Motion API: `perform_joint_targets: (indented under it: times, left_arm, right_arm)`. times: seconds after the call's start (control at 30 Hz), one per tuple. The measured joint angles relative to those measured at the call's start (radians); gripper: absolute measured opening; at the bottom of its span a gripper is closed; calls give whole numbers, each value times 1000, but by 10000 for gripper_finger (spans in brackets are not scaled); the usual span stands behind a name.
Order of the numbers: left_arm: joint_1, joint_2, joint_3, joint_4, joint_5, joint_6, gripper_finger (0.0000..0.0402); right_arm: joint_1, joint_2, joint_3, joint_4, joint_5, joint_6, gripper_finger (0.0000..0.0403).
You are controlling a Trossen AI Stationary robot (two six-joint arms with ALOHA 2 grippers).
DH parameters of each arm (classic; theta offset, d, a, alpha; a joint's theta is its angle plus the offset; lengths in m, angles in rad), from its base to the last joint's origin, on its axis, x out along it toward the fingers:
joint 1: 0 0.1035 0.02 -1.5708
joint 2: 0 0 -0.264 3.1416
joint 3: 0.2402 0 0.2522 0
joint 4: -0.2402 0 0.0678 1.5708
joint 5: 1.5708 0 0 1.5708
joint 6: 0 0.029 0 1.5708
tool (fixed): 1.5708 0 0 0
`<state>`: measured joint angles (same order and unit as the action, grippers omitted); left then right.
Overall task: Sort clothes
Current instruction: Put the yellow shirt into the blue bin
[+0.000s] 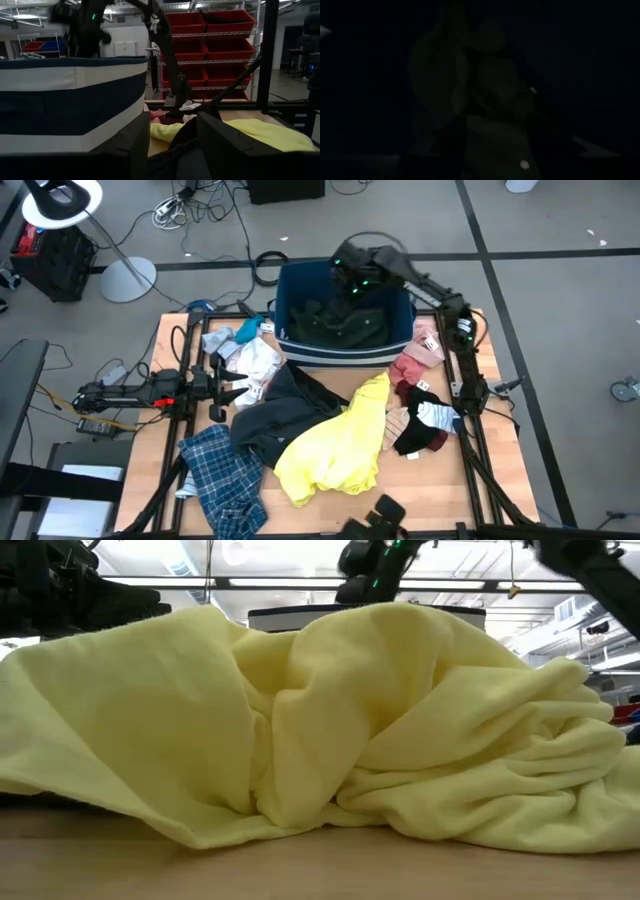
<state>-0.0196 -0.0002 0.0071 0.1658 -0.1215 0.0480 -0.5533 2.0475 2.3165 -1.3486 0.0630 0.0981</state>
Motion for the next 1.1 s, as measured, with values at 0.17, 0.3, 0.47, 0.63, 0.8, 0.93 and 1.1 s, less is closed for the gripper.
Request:
perform_joint_targets:
  times: [0.17,0.3,0.47,0.63,0.8,0.93,1.1]
  left_arm:
    - [0,0,0,0,0,0,168]
    - [0,0,0,0,0,0,168]
    - [0,0,0,0,-1,0,168]
    - [0,0,0,0,-1,0,168]
    - [0,0,0,0,-1,0,168]
    - [0,0,0,0,-1,0,168]
    - [0,0,0,0,-1,0,168]
  right_arm:
    - [32,-158,0,-25,50,-13,199]
    - [108,-291,2,-70,106,0,197]
    - [277,-447,-87,-87,219,79,197]
    - [511,-606,-340,-57,399,218,194]
    - [770,-758,-672,111,546,355,194]
    - [899,-825,-898,288,564,415,194]
    - [958,-834,-1099,559,534,422,194]
